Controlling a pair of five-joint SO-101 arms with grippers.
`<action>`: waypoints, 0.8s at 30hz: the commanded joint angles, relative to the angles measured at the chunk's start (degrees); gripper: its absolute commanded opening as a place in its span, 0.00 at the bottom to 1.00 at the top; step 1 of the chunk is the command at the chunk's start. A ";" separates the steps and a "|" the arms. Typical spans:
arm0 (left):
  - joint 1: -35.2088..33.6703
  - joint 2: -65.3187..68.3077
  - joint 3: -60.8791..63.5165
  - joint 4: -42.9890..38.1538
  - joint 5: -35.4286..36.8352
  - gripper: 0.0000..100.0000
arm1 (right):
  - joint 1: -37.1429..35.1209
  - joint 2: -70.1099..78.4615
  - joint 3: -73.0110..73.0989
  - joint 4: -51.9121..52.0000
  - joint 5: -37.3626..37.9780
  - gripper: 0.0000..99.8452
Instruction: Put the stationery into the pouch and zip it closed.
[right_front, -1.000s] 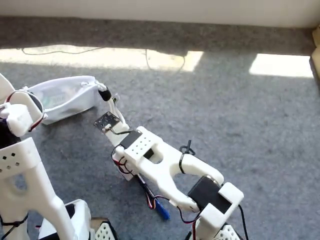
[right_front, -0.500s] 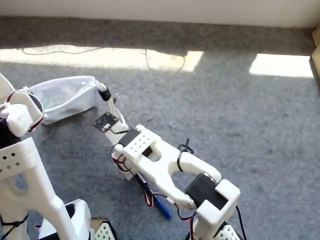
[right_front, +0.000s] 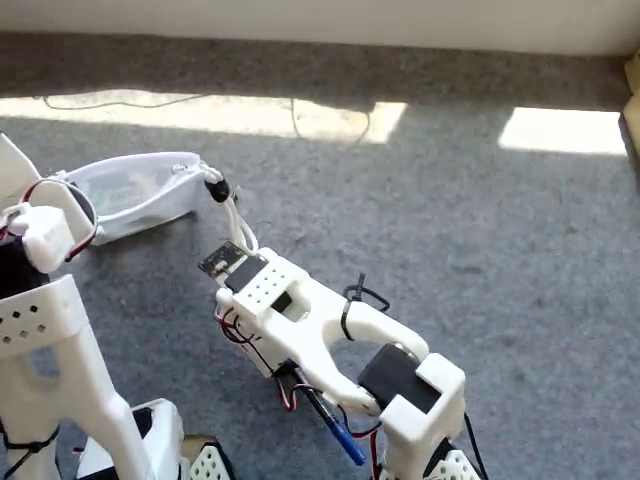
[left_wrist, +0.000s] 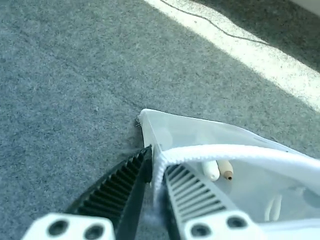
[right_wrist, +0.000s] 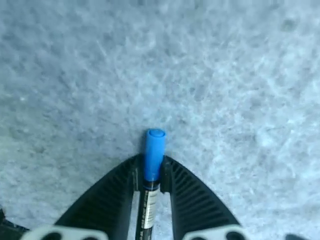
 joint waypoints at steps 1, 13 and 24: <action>3.91 -1.80 -0.92 -1.67 0.53 0.01 | -0.48 -9.98 -0.92 1.01 -0.62 0.01; 10.33 -1.45 -0.66 -3.69 1.85 0.01 | -0.22 -37.58 16.04 -8.13 -0.53 0.01; 19.21 -1.45 -0.66 -3.25 1.85 0.01 | 0.13 -53.14 19.47 -9.27 -0.53 0.01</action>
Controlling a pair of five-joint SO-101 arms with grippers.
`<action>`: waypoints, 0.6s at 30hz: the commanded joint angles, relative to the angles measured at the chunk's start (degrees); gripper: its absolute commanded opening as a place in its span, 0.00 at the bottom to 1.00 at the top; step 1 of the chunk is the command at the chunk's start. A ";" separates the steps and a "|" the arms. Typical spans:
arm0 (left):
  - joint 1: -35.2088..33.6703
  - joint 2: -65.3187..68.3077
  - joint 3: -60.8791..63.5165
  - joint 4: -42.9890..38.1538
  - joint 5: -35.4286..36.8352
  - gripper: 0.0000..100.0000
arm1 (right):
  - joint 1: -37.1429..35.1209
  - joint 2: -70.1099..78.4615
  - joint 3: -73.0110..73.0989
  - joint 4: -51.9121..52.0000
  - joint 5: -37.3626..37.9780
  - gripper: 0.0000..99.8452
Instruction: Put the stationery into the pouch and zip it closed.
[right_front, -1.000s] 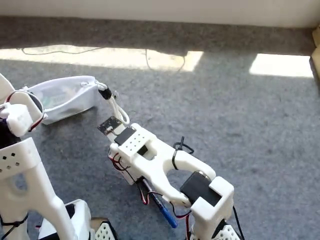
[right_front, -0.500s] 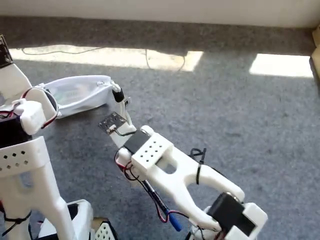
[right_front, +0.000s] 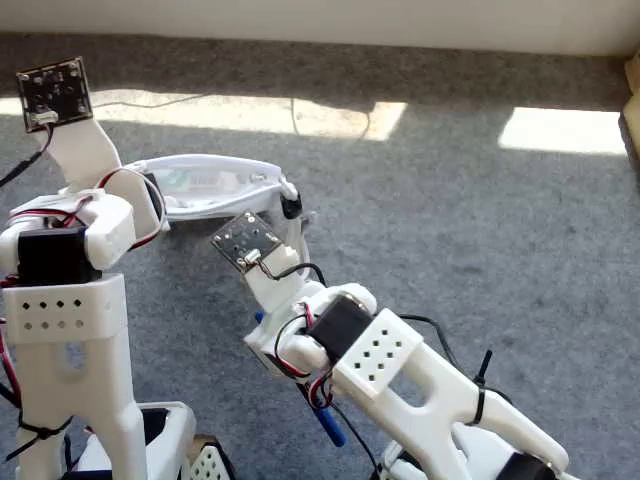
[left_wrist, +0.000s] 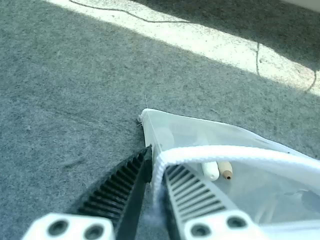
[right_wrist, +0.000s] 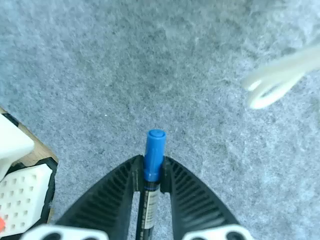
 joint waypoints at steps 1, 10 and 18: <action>3.47 -1.45 -0.57 -1.58 0.70 0.01 | 1.10 -6.99 -0.48 -0.92 -0.53 0.01; 3.74 -1.36 -0.48 -1.58 0.70 0.01 | 4.44 -18.77 -0.48 -10.68 -0.53 0.01; 3.74 -1.36 -0.31 -1.49 0.62 0.01 | 4.62 -23.69 -0.57 -27.65 -0.44 0.01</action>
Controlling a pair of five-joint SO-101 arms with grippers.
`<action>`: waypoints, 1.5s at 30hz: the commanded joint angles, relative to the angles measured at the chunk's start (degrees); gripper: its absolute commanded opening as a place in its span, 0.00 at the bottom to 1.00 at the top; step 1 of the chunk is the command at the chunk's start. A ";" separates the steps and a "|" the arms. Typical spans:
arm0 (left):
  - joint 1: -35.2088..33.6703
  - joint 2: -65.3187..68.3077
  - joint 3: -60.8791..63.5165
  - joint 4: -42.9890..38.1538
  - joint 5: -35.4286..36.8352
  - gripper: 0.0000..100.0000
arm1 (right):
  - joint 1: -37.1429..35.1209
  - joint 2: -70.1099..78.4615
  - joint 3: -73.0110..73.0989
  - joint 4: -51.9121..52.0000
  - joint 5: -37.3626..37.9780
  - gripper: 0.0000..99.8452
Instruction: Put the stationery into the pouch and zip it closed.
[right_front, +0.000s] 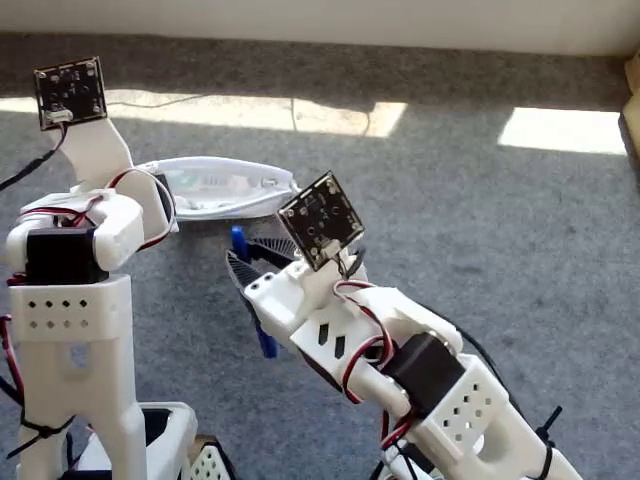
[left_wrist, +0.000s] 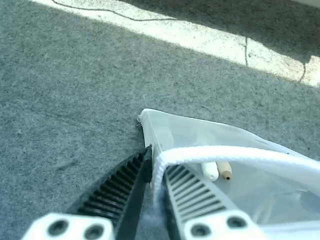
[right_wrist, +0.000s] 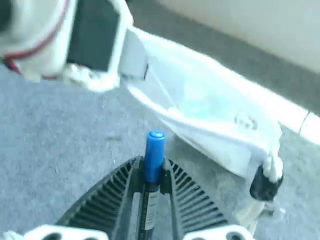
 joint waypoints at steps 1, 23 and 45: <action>1.27 -1.36 0.13 -1.67 0.62 0.01 | 0.92 -2.68 -0.57 -7.87 -0.26 0.01; 1.01 -1.45 0.75 -1.58 0.53 0.01 | 10.42 -2.51 -0.75 -45.76 -0.18 0.01; 0.92 -1.45 0.75 -1.49 0.53 0.01 | 9.54 5.41 1.54 -38.73 18.20 0.01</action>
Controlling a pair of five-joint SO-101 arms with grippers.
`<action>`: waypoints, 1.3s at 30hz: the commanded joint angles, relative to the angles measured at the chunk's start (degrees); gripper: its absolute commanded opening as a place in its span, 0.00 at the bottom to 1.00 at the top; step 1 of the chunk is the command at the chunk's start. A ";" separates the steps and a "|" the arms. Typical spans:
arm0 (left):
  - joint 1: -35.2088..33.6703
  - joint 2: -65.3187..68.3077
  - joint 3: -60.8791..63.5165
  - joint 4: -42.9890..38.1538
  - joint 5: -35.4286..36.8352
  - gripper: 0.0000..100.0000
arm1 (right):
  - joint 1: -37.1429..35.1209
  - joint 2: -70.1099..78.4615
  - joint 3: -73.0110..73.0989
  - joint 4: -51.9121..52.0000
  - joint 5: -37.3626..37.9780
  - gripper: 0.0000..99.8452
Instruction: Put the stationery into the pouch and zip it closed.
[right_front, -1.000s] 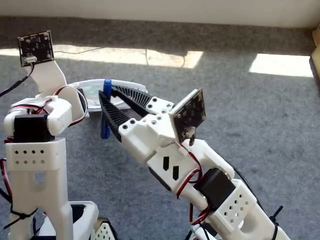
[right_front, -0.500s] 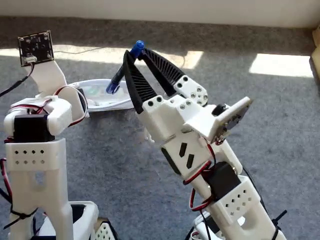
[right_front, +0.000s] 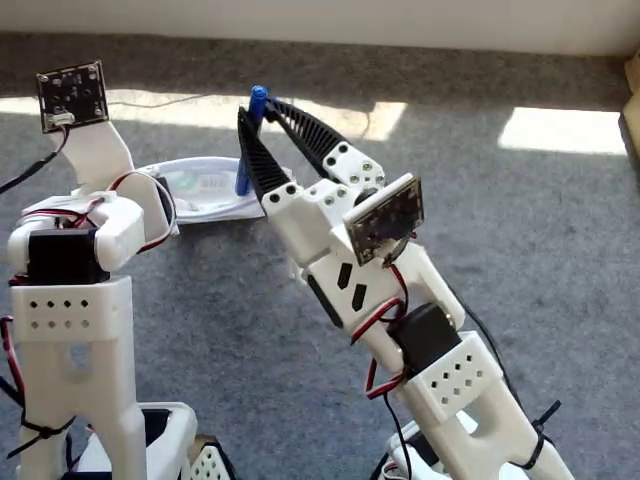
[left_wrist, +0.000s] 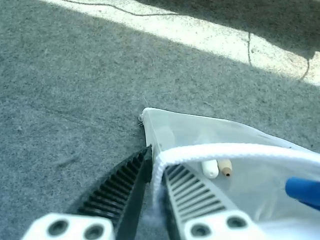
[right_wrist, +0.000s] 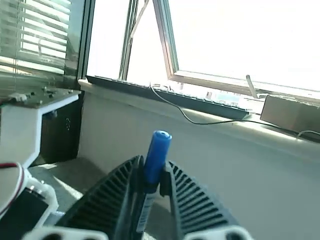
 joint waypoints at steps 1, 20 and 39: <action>0.92 -1.45 -0.75 -1.41 0.53 0.01 | -2.42 -0.13 -0.75 6.02 5.19 0.01; 0.84 -1.45 -0.75 -1.41 -1.14 0.01 | -4.97 -0.66 -0.75 13.85 9.76 0.15; 0.84 -1.45 -0.75 -1.41 -1.32 0.01 | -0.57 -5.41 -12.79 42.24 9.76 0.15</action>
